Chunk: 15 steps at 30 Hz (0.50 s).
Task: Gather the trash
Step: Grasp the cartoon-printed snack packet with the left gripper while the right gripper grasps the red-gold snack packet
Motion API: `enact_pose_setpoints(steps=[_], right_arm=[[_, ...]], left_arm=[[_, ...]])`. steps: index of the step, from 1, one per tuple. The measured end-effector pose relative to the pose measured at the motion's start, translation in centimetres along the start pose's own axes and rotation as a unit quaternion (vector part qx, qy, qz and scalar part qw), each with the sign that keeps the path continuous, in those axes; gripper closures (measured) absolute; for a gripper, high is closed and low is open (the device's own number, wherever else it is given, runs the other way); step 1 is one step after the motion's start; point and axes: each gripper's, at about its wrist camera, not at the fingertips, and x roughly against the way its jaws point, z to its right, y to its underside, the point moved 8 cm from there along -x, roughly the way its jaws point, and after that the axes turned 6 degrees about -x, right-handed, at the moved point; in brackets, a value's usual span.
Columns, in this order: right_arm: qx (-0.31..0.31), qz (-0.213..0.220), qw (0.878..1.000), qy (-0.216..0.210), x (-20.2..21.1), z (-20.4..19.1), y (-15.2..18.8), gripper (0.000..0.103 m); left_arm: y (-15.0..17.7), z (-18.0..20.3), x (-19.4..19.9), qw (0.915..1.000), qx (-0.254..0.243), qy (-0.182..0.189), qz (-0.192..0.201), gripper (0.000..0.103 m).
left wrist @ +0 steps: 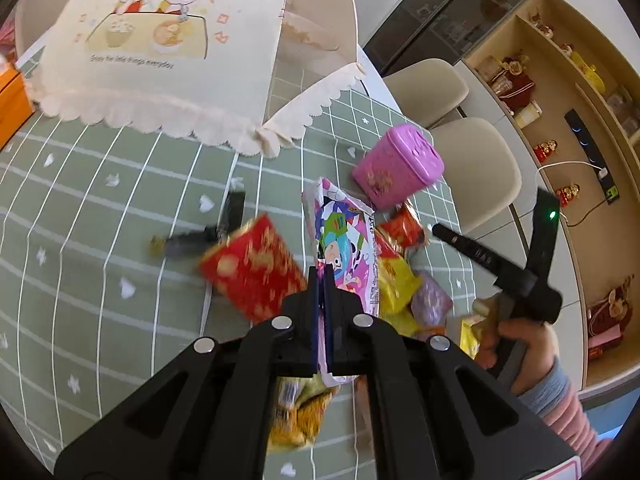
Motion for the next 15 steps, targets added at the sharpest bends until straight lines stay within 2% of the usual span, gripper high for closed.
enact_pose_setpoints(steps=[3,6,7,8,10,11,15], right_arm=[[-0.007,0.003,1.0,-0.011,1.6,-0.2,0.7,0.096],[-0.029,0.017,0.999,-0.001,1.9,0.3,0.6,0.095],[-0.037,0.024,0.999,0.004,1.9,0.6,0.5,0.091],[-0.048,0.031,0.998,0.003,1.8,0.8,0.5,0.072],[-0.083,0.05,0.995,-0.028,1.2,0.9,0.4,0.049],[-0.096,0.053,0.993,-0.033,0.9,1.1,0.4,0.048],[-0.135,0.022,0.991,0.004,-2.6,1.7,0.7,0.048]], left_arm=[[2.0,-0.1,0.8,1.0,0.005,0.006,-0.002,0.101],[3.4,-0.9,0.6,0.9999,0.003,-0.009,-0.006,0.101],[3.8,-1.2,0.6,0.9999,0.005,-0.012,-0.008,0.101],[4.3,-1.6,0.6,0.9998,0.009,-0.012,-0.009,0.101],[4.6,-2.2,0.6,0.9998,0.008,-0.016,-0.006,0.101],[4.6,-2.4,0.5,0.9998,0.006,-0.02,-0.006,0.101],[5.4,-3.5,0.3,0.9997,0.006,-0.02,-0.01,0.101]])
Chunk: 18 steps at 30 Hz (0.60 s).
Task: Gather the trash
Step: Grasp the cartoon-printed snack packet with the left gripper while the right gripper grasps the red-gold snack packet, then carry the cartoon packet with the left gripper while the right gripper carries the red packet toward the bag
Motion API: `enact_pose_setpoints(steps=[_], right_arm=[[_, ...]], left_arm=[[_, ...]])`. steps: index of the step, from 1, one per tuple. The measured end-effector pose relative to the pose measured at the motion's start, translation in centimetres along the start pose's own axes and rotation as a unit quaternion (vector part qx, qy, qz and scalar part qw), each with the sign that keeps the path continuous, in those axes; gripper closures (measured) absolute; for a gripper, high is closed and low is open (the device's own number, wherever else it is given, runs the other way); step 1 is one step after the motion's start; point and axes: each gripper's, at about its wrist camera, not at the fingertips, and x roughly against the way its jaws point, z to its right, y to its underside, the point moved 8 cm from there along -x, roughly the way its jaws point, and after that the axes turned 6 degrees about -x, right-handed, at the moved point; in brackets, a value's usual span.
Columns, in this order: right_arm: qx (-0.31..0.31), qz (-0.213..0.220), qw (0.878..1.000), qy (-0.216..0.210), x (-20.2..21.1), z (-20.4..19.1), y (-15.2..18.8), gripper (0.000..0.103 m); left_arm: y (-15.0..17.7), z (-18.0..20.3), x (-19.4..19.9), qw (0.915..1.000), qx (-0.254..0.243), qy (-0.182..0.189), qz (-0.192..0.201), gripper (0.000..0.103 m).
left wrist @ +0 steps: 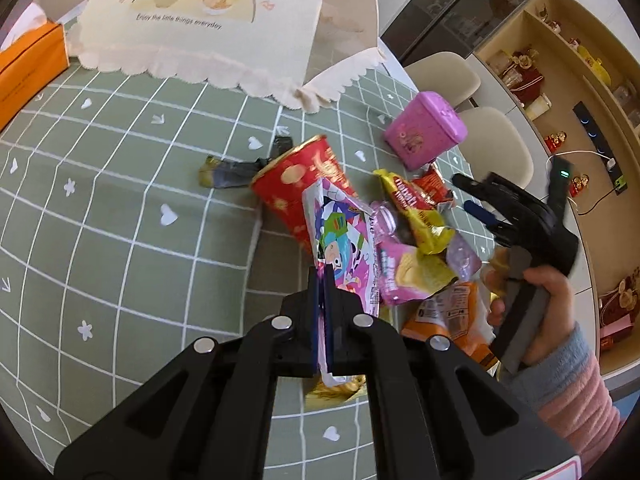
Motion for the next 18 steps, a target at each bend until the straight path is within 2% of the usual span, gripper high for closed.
enact_pose_setpoints(steps=[2,5,6,7,10,18], right_arm=[[-0.017,-0.004,1.0,0.026,-1.2,0.6,0.1,0.048],[-0.017,-0.003,1.0,0.026,-1.7,0.5,0.1,0.051],[-0.005,-0.008,1.0,0.021,-1.8,0.1,0.3,0.056],[0.024,-0.015,1.0,0.01,-1.6,-0.9,0.5,0.07],[0.091,-0.012,0.996,0.023,-0.2,-2.4,1.2,0.087],[0.154,0.025,0.988,-0.014,7.8,-4.2,1.8,0.088]], left_arm=[[0.5,-0.4,0.0,1.0,0.003,0.005,-0.004,0.101],[1.4,-1.0,0.0,0.9999,0.007,0.007,-0.009,0.101],[1.7,-1.2,0.0,0.9998,0.011,0.009,-0.011,0.101],[1.9,-1.5,-0.1,0.9997,0.016,0.011,-0.014,0.101],[2.6,-1.8,-0.2,0.9994,0.025,0.018,-0.018,0.101],[2.0,-0.6,0.9,0.9991,0.025,0.03,0.014,0.101]])
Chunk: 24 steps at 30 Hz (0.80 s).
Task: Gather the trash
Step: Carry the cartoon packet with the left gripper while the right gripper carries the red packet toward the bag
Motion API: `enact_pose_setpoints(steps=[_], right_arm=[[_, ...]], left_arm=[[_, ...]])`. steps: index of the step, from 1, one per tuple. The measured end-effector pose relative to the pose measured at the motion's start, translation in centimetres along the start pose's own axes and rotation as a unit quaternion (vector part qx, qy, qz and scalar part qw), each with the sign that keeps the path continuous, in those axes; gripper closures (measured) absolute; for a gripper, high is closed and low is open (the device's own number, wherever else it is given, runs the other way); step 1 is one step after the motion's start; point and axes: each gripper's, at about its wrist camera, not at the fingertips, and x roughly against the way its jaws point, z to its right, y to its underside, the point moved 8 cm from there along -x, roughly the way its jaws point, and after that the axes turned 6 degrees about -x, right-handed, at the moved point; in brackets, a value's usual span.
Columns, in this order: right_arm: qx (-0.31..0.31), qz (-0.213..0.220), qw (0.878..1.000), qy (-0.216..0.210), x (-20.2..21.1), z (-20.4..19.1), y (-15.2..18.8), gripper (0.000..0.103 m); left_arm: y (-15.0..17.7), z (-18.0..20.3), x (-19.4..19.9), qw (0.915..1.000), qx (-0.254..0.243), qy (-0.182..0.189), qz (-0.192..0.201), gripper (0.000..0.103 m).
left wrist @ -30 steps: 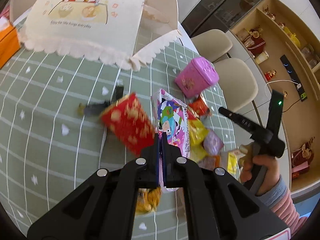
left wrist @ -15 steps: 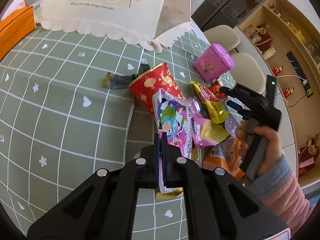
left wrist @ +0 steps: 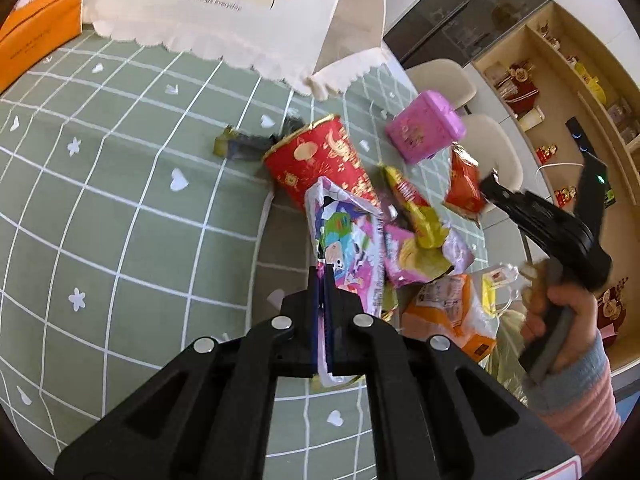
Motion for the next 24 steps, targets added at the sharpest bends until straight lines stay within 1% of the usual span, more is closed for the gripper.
enact_pose_setpoints(steps=[5,8,12,17,19,21,24], right_arm=[[0.031,0.025,0.999,-0.025,5.1,-0.1,0.5,0.088],[0.04,0.035,0.997,-0.047,8.2,0.2,1.1,0.088],[0.071,0.049,0.995,-0.059,11.8,0.8,2.0,0.088],[0.103,0.067,0.99,-0.068,16.7,2.9,3.7,0.088],[0.112,0.076,0.988,-0.068,18.3,3.9,4.1,0.088],[0.118,0.088,0.987,-0.063,19.9,5.3,4.5,0.088],[0.12,0.101,0.986,-0.061,22.4,7.5,5.1,0.088]], left_arm=[[-0.7,2.1,1.5,0.9994,-0.012,-0.007,0.031,0.101],[-0.6,4.1,3.0,0.9986,-0.02,-0.011,0.048,0.101],[0.2,8.0,5.7,0.9955,-0.043,-0.029,0.08,0.101],[1.6,12.2,7.3,0.9927,-0.055,-0.039,0.1,0.101],[2.1,14.4,7.8,0.9913,-0.065,-0.037,0.108,0.101],[2.7,16.6,8.1,0.9894,-0.077,-0.042,0.116,0.101],[3.6,20.0,8.3,0.988,-0.089,-0.032,0.122,0.101]])
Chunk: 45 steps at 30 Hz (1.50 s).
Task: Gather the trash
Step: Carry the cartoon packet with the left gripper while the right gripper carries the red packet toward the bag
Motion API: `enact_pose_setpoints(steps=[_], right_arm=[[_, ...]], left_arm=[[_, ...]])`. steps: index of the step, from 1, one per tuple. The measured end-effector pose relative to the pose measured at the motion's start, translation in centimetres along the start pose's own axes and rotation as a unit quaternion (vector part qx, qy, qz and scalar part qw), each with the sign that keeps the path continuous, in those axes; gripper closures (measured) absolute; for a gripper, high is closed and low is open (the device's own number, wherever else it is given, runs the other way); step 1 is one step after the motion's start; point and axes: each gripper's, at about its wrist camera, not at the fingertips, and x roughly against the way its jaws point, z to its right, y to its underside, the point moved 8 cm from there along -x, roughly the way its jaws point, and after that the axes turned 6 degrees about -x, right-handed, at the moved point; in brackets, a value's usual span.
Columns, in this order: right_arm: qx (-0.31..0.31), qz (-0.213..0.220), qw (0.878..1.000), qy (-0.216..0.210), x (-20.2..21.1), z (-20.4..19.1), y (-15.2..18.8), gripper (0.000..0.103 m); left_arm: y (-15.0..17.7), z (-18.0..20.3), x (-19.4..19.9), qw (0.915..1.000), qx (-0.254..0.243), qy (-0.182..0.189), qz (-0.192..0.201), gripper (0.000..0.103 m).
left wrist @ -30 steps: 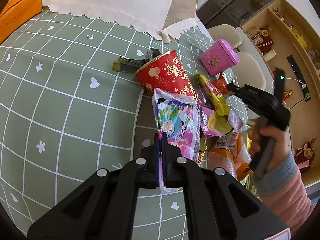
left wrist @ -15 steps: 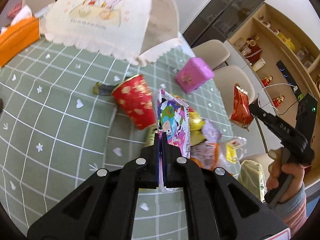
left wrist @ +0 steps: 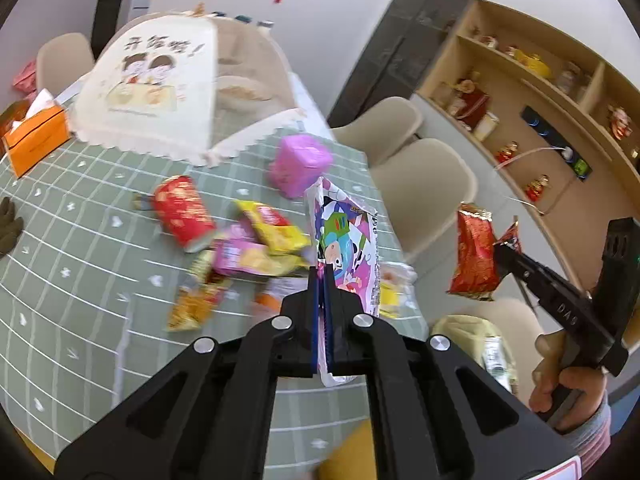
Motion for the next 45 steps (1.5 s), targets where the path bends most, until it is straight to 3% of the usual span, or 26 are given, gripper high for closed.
enact_pose_setpoints(steps=[4,13,19,25,30,42,45], right_arm=[[0.001,0.02,1.0,0.019,4.2,3.3,0.9,0.088],[-0.021,0.045,0.996,0.077,12.1,12.1,3.6,0.088],[-0.048,0.048,0.991,0.112,16.2,18.3,6.3,0.088],[-0.073,0.046,0.989,0.123,18.2,22.0,8.7,0.088],[-0.09,0.043,0.988,0.118,18.7,23.8,10.2,0.088],[-0.106,0.044,0.987,0.108,19.1,24.7,12.1,0.088],[-0.107,0.043,0.988,0.105,18.9,24.7,12.2,0.088]], left_arm=[[0.2,4.7,0.6,0.9993,-0.031,0.003,0.018,0.101],[1.9,15.5,-0.3,0.9962,-0.055,0.064,0.022,0.101],[4.6,23.3,-2.9,0.9912,-0.058,0.119,-0.008,0.101],[8.6,29.1,-5.9,0.9844,-0.077,0.147,-0.058,0.101],[12.0,31.8,-8.5,0.979,-0.098,0.146,-0.103,0.101],[14.1,31.5,-11.5,0.9811,-0.097,0.107,-0.129,0.101],[14.4,31.0,-11.7,0.9812,-0.082,0.106,-0.139,0.094]])
